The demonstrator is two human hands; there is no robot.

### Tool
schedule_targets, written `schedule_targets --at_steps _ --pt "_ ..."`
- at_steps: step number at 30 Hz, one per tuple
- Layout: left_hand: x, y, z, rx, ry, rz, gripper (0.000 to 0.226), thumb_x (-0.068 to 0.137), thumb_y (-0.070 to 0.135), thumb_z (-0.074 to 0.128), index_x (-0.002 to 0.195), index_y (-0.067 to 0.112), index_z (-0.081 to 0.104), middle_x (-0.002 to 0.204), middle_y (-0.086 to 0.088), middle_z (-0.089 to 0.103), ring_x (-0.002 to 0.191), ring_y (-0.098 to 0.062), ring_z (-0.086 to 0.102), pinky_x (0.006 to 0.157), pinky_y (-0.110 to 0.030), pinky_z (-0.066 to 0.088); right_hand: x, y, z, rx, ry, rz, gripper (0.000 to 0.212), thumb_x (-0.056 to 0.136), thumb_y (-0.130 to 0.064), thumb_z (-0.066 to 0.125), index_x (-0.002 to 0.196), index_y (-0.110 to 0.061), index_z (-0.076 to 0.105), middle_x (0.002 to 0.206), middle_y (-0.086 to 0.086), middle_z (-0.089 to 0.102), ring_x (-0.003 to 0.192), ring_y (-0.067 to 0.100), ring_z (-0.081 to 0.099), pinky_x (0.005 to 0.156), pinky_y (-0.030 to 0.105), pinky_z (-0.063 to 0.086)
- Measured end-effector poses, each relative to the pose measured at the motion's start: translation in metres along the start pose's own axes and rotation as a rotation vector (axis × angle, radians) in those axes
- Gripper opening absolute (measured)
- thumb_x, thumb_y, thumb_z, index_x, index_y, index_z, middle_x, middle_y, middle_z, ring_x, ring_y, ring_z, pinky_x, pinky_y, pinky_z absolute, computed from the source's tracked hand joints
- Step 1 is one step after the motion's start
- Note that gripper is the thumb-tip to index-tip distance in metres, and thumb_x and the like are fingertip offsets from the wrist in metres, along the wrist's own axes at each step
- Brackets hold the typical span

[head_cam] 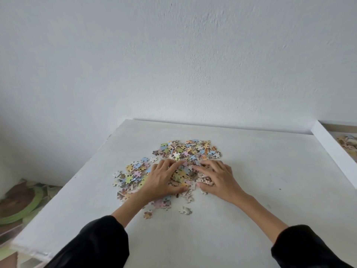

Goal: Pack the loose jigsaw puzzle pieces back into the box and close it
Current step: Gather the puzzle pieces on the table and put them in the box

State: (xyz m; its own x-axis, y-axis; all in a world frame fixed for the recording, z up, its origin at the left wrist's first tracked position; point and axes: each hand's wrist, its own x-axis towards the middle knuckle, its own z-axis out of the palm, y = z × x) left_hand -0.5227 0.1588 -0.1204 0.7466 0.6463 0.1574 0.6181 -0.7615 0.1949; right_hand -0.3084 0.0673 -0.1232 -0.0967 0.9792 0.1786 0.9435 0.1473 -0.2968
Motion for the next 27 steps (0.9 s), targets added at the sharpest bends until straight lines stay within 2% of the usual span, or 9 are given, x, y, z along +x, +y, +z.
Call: schedule_targets --at_steps 3,6,8,11,13,19,21,24,27 --pt "0.002 -0.003 0.002 -0.075 0.043 0.042 0.079 0.072 0.08 0.032 0.139 0.037 0.028 0.122 0.004 0.049 0.107 -0.012 0.042 0.089 -0.027 0.034 0.002 0.001 0.001 0.087 0.07 -0.011 0.055 0.08 -0.061 0.035 0.125 -0.034 0.052 0.122 -0.004 0.048 0.116 0.015 0.041 0.096 0.035 0.033" --pt "0.002 -0.004 0.007 -0.119 0.086 0.146 0.055 0.077 0.037 0.067 0.126 0.036 0.043 0.108 0.005 0.063 0.088 -0.013 0.051 0.068 -0.028 0.047 0.003 0.002 0.002 0.161 0.122 -0.039 0.043 0.081 -0.053 0.044 0.111 -0.026 0.06 0.105 -0.004 0.053 0.104 0.012 0.048 0.091 0.029 0.039" --pt "0.001 -0.002 0.007 -0.136 0.084 0.168 0.052 0.072 0.016 0.065 0.118 0.035 0.049 0.104 0.004 0.066 0.081 -0.016 0.054 0.059 -0.031 0.049 0.003 0.001 0.001 0.18 0.128 -0.061 0.044 0.082 -0.051 0.045 0.109 -0.021 0.061 0.1 -0.003 0.054 0.097 0.008 0.049 0.086 0.024 0.039" --pt "0.002 0.001 0.002 -0.176 0.152 0.207 0.028 0.085 0.036 0.056 0.113 0.033 0.053 0.103 0.003 0.069 0.081 -0.016 0.061 0.06 -0.032 0.054 0.002 -0.003 -0.002 0.193 0.168 -0.077 0.042 0.082 -0.046 0.047 0.105 -0.016 0.065 0.094 -0.002 0.062 0.086 0.01 0.058 0.072 0.024 0.05" --pt "0.003 0.003 0.0 -0.235 0.188 0.215 0.031 0.089 0.051 0.047 0.11 0.031 0.056 0.1 0.003 0.07 0.08 -0.013 0.065 0.063 -0.032 0.057 0.001 -0.003 -0.002 0.207 0.226 -0.081 0.033 0.082 -0.041 0.056 0.102 -0.016 0.068 0.095 -0.003 0.069 0.082 0.012 0.066 0.068 0.028 0.057" --pt "0.01 0.009 -0.01 -0.392 0.29 0.126 0.032 0.088 0.06 0.04 0.103 0.037 0.055 0.103 0.009 0.069 0.063 -0.017 0.069 0.061 -0.033 0.058 0.007 0.004 -0.013 0.419 0.221 -0.008 0.025 0.08 -0.02 0.069 0.104 -0.011 0.069 0.108 0.004 0.07 0.097 0.003 0.062 0.09 0.018 0.049" --pt "0.017 0.014 -0.017 -0.423 0.315 0.135 0.03 0.088 0.053 0.047 0.102 0.03 0.06 0.095 0.004 0.072 0.056 -0.002 0.065 0.054 -0.024 0.056 0.008 0.006 -0.021 0.476 0.201 0.018 0.026 0.08 -0.018 0.07 0.104 -0.008 0.069 0.112 0.008 0.068 0.097 0.004 0.062 0.087 0.007 0.046" --pt "0.026 0.027 -0.028 -0.415 0.358 0.174 0.023 0.086 0.032 0.056 0.097 0.014 0.066 0.093 0.0 0.072 0.055 0.016 0.055 0.051 -0.002 0.044 0.008 0.012 -0.037 0.519 0.208 0.036 0.025 0.081 -0.015 0.069 0.104 -0.006 0.068 0.116 0.01 0.065 0.059 -0.001 0.064 0.061 0.006 0.048" --pt "0.036 0.042 -0.034 -0.42 0.374 0.21 0.02 0.085 0.035 0.055 0.097 0.021 0.064 0.093 0.012 0.067 0.05 0.01 0.054 0.048 -0.004 0.042 0.006 0.02 -0.06 0.552 0.262 0.061 0.024 0.08 -0.016 0.069 0.102 -0.006 0.069 0.109 0.008 0.068 0.049 0.001 0.061 0.052 0.01 0.047"
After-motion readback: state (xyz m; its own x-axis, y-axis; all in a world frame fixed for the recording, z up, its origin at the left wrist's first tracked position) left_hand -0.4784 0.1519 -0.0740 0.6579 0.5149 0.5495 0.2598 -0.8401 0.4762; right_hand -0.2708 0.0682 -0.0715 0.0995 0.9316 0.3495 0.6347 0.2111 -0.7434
